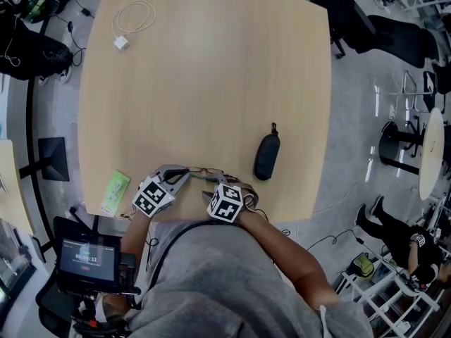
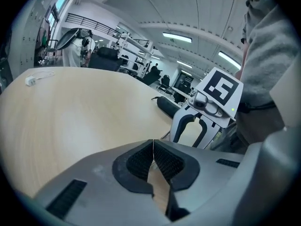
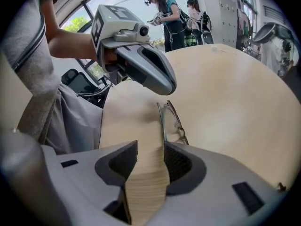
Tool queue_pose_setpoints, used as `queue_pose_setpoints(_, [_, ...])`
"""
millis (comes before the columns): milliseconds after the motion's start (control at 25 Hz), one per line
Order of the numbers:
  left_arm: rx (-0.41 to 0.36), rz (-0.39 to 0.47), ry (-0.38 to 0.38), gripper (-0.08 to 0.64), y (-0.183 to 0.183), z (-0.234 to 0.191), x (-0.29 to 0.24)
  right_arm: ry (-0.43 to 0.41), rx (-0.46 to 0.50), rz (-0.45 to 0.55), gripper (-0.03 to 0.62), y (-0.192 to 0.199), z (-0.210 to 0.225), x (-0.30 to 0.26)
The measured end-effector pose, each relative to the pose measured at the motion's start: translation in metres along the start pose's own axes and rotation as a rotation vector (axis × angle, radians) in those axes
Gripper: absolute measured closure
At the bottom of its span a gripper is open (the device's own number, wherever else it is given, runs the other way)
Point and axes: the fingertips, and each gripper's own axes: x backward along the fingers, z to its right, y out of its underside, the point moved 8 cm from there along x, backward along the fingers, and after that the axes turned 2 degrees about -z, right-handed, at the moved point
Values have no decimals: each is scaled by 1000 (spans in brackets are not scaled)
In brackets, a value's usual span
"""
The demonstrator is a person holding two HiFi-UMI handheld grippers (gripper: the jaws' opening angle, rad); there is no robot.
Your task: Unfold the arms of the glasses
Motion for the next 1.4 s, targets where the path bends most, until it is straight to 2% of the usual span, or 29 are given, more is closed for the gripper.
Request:
queue_pose_setpoints(120, [-14, -50, 14, 554, 7, 6, -5, -17, -24, 14, 430, 0, -1, -1])
queue_pose_setpoints(360, [25, -114, 44, 554, 23, 10, -11, -36, -56, 41, 430, 0, -1, -6])
queue_pose_setpoints(760, [-45, -67, -22, 553, 11, 4, -2, -47, -39, 30, 430, 1, -3, -10])
queue_pose_setpoints(1000, [-20, -48, -14, 554, 9, 0, -5, -71, -56, 42, 430, 1, -2, -12])
queue_pose_setpoints(1200, [-29, -43, -2, 554, 9, 3, -2, -142, -129, 87, 430, 1, -8, -16])
queue_pose_setpoints(1400, [-34, -34, 0, 554, 7, 3, 0, -225, -141, 128, 430, -4, -16, -21])
